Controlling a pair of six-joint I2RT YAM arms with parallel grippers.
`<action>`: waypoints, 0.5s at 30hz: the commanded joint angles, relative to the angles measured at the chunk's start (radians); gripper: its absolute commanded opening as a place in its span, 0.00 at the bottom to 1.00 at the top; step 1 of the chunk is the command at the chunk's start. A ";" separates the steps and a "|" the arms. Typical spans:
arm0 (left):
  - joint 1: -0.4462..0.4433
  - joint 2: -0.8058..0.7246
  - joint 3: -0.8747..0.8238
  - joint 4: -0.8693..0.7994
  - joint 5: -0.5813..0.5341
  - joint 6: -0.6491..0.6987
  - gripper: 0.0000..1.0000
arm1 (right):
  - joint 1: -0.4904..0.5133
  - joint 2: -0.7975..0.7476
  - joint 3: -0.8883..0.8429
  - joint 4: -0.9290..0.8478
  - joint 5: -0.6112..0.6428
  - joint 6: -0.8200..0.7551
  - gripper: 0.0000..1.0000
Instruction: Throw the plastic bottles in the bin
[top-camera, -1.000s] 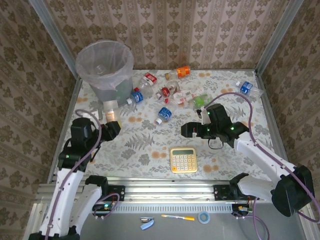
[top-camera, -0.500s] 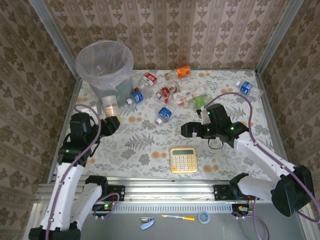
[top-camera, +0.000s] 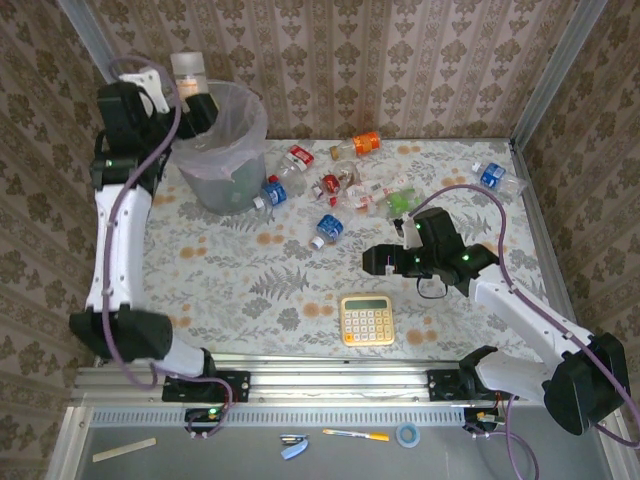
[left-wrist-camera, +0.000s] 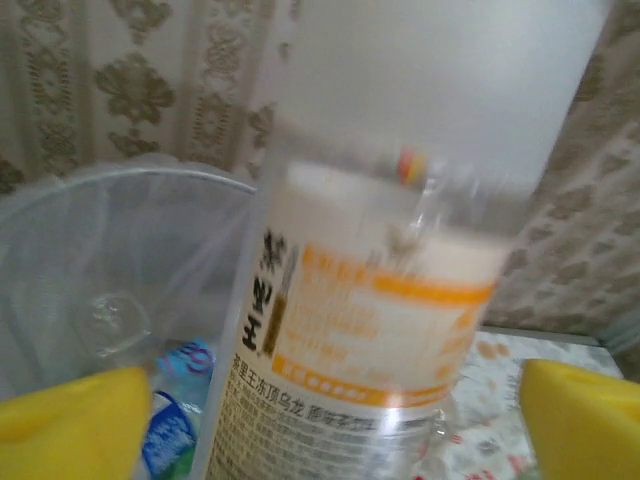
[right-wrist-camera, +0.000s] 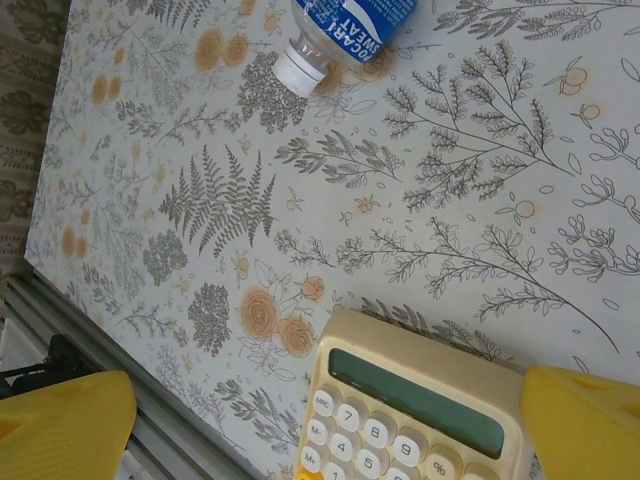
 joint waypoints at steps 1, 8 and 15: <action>0.028 0.012 0.064 -0.095 0.042 0.026 1.00 | -0.001 -0.010 0.019 -0.005 -0.015 0.002 1.00; 0.025 -0.281 -0.153 -0.109 -0.002 0.053 1.00 | -0.002 0.114 0.104 -0.018 0.020 0.036 1.00; 0.022 -0.505 -0.309 -0.183 0.060 0.036 1.00 | -0.001 0.282 0.211 0.031 0.043 0.115 1.00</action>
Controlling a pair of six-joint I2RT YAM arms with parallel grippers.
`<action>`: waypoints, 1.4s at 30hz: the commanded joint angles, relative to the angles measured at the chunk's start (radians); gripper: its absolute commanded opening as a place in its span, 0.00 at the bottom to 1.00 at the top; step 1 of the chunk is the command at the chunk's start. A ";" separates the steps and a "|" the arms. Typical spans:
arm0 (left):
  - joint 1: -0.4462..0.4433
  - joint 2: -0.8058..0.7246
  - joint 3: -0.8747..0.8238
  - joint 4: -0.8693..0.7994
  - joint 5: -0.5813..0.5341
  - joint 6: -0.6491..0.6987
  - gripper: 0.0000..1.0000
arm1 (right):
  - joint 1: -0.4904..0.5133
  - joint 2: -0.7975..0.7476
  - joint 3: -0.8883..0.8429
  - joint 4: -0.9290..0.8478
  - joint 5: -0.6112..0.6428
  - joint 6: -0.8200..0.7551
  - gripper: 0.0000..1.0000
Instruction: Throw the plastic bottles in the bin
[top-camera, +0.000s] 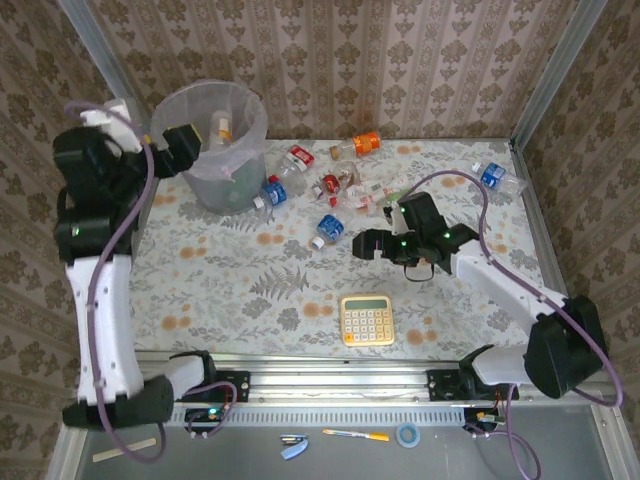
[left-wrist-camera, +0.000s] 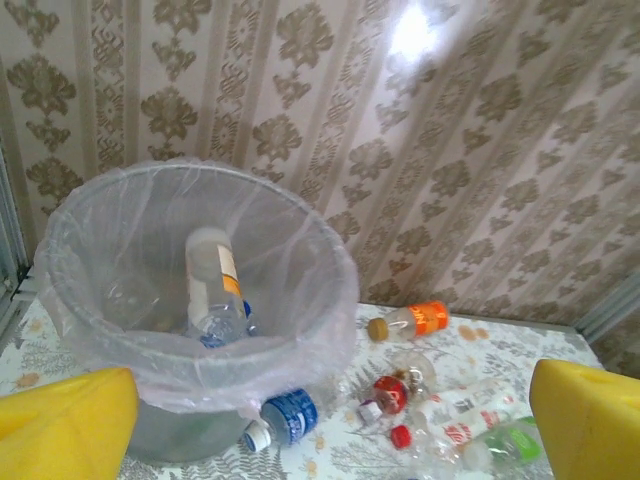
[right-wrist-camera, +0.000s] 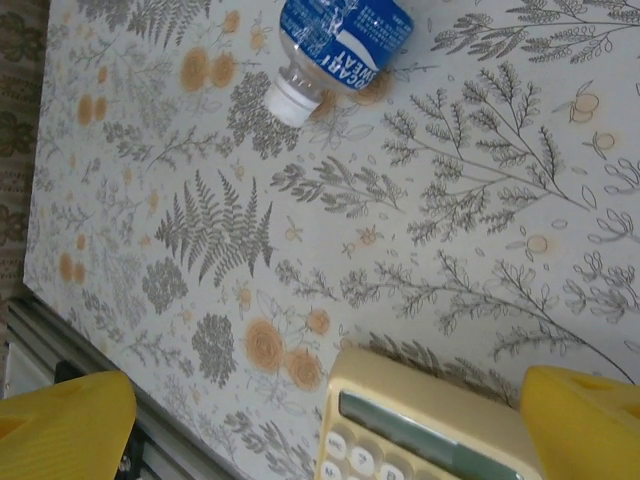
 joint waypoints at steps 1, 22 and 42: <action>-0.004 -0.072 -0.093 -0.063 0.056 0.001 1.00 | -0.002 0.088 0.083 0.017 0.039 0.056 1.00; -0.072 -0.421 -0.351 -0.192 0.070 0.012 1.00 | -0.002 0.544 0.418 0.019 0.073 0.205 1.00; -0.073 -0.488 -0.435 -0.186 0.091 -0.018 1.00 | 0.010 0.868 0.699 -0.036 0.155 0.298 0.96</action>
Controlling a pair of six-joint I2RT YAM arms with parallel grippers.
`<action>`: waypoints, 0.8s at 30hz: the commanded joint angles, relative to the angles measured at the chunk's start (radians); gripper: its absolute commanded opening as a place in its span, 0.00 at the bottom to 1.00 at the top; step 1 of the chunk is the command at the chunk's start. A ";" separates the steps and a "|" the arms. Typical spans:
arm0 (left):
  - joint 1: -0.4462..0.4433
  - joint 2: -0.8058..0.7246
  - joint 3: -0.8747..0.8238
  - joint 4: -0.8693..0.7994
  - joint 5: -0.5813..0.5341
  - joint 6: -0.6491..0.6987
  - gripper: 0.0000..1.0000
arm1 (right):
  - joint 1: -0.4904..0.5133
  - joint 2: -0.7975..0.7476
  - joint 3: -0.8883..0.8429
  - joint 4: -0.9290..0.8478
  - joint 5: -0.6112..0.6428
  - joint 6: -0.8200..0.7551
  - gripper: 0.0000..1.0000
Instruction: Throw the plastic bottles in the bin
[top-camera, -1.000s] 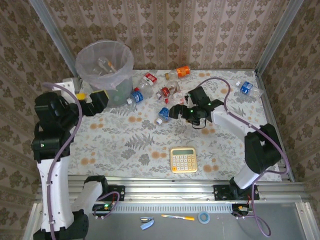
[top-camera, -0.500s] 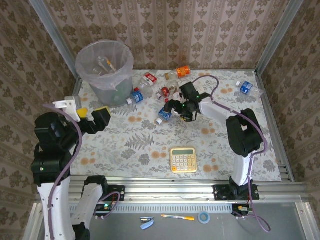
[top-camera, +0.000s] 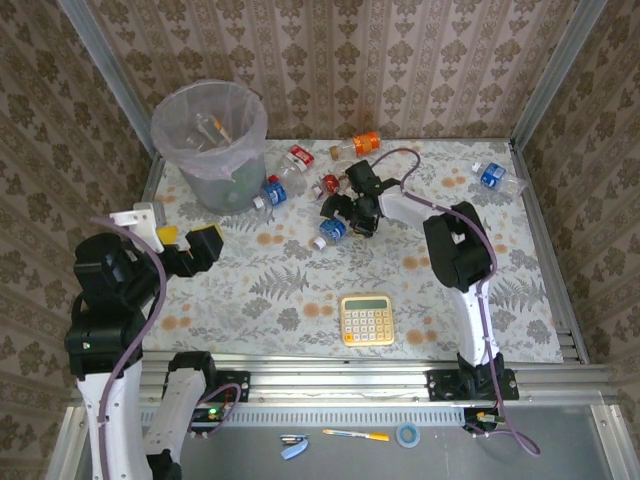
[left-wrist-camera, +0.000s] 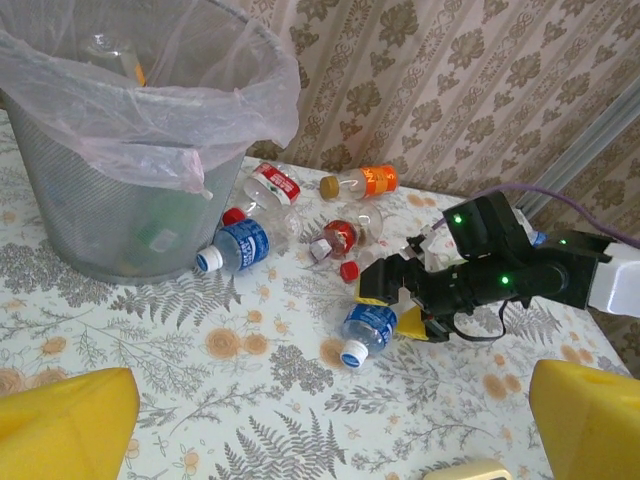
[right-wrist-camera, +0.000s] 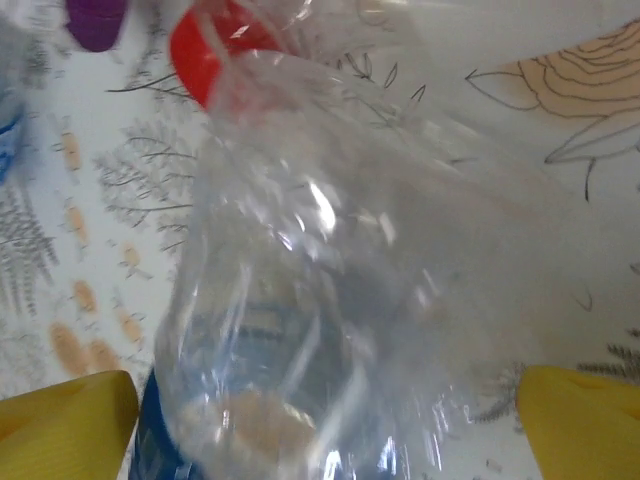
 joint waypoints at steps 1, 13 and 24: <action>-0.005 -0.022 -0.047 0.034 0.039 -0.026 1.00 | 0.015 0.041 0.048 -0.033 0.055 0.029 0.96; -0.071 -0.059 -0.218 0.176 0.077 -0.116 1.00 | 0.018 -0.025 -0.048 0.020 0.032 0.011 0.63; -0.449 -0.036 -0.386 0.373 -0.115 -0.139 1.00 | 0.028 -0.290 -0.274 0.172 0.026 -0.009 0.55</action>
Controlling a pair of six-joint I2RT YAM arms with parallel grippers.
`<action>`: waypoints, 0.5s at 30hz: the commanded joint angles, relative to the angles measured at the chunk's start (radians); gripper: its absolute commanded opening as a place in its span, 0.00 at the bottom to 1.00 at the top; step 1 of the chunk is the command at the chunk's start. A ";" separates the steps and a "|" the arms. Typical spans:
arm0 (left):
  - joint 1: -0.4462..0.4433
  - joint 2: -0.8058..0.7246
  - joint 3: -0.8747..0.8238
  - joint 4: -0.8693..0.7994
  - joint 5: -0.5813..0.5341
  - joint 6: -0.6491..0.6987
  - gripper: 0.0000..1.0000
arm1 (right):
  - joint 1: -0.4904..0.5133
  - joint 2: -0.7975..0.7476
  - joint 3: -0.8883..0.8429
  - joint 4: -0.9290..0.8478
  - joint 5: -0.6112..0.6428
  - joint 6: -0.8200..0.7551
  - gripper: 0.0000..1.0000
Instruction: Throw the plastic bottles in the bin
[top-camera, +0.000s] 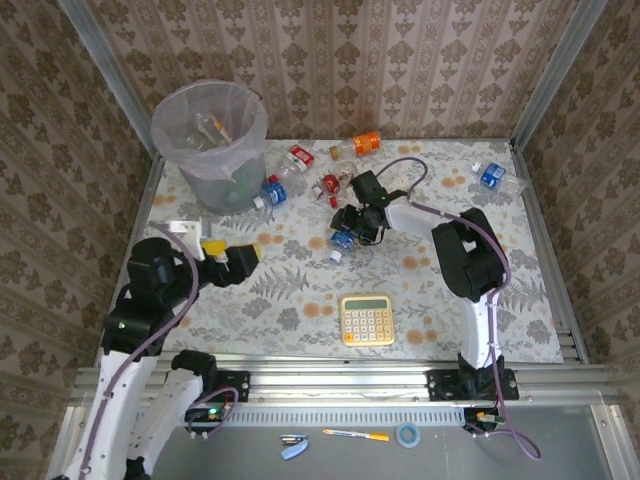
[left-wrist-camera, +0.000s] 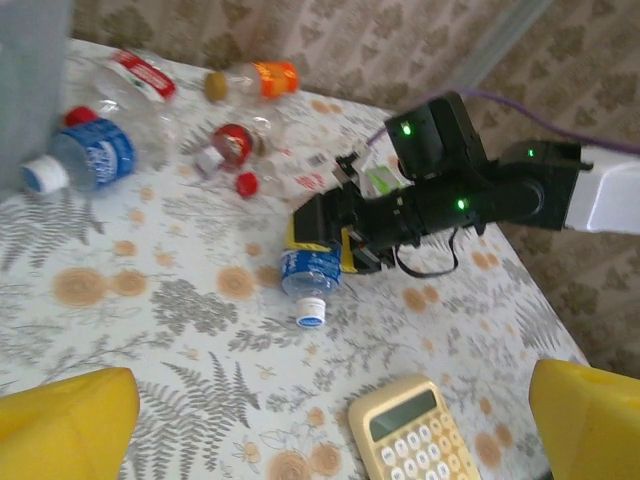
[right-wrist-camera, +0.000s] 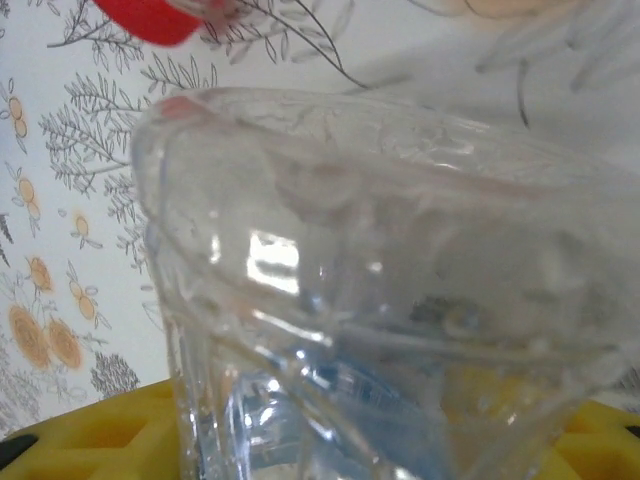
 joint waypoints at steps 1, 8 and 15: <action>-0.143 0.020 -0.037 0.112 -0.120 -0.001 1.00 | 0.008 -0.134 -0.034 0.064 0.006 -0.018 0.55; -0.408 0.192 -0.082 0.288 -0.267 0.031 1.00 | 0.030 -0.281 -0.068 0.073 -0.055 -0.026 0.55; -0.449 0.400 -0.091 0.481 -0.266 -0.016 1.00 | 0.063 -0.406 -0.114 0.072 -0.076 -0.013 0.56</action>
